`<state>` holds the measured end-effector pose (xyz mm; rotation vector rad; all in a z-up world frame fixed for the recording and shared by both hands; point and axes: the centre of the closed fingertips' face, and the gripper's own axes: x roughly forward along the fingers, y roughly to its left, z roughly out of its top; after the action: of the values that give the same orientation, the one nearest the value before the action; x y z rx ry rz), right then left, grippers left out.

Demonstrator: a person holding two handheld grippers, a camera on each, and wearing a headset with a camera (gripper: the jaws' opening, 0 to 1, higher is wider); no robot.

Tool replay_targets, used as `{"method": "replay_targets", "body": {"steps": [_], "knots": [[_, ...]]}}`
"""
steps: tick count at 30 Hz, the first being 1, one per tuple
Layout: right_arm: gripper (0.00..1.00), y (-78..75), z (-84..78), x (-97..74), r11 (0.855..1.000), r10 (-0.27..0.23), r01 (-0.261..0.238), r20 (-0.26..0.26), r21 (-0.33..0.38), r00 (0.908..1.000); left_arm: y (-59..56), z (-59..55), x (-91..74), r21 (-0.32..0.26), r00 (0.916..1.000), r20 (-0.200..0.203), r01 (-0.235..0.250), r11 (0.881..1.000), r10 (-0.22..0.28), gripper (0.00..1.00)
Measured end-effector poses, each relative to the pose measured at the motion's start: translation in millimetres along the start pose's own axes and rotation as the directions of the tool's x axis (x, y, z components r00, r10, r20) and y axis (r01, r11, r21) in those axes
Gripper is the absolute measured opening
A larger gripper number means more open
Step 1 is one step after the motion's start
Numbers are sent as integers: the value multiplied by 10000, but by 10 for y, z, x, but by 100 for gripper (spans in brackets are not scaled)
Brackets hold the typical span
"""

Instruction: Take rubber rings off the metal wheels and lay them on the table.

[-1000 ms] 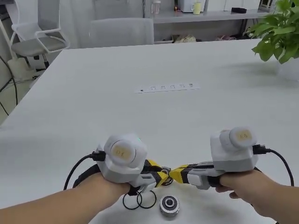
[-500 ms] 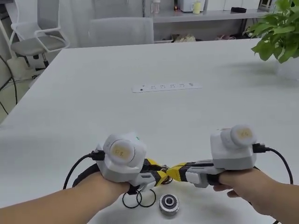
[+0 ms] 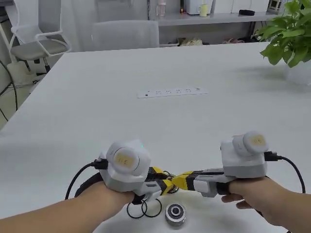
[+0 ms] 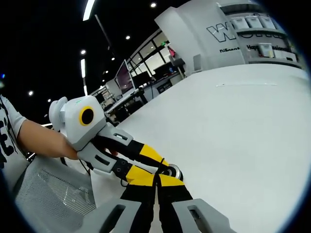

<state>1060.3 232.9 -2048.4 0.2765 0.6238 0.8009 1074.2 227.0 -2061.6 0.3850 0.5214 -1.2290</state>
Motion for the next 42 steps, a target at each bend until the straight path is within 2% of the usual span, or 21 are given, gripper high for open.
{"method": "replay_targets", "body": {"steps": [5,9,11,20,24,34,42], "knots": [[0,-60,-48,-15,9995,-273,270,-191,-170,9994,-2,3,6,-15,10000,-85,-28,10000,28,8],[0,-60,-29,-25,9994,-298,296,-119,-174,9995,-9,4,4,277,10000,-25,15,9996,-15,8],[0,-51,-25,-29,9994,-291,289,-103,-172,9995,-4,3,3,110,10000,38,11,9999,-12,8],[0,-51,-21,-33,9996,-244,243,-68,-152,9997,-13,0,-6,288,10000,-69,47,9996,-45,8],[0,-28,-11,-31,9998,-153,153,-17,-128,9999,-11,0,-7,-63,9999,3,129,9999,-129,9],[0,-19,20,-36,9999,-88,89,64,-127,9999,-17,1,-70,-124,9998,0,185,9998,-185,11],[0,-16,49,-49,9999,-85,87,164,-110,9998,-41,83,-162,-240,9992,299,270,9993,-263,18]]}}
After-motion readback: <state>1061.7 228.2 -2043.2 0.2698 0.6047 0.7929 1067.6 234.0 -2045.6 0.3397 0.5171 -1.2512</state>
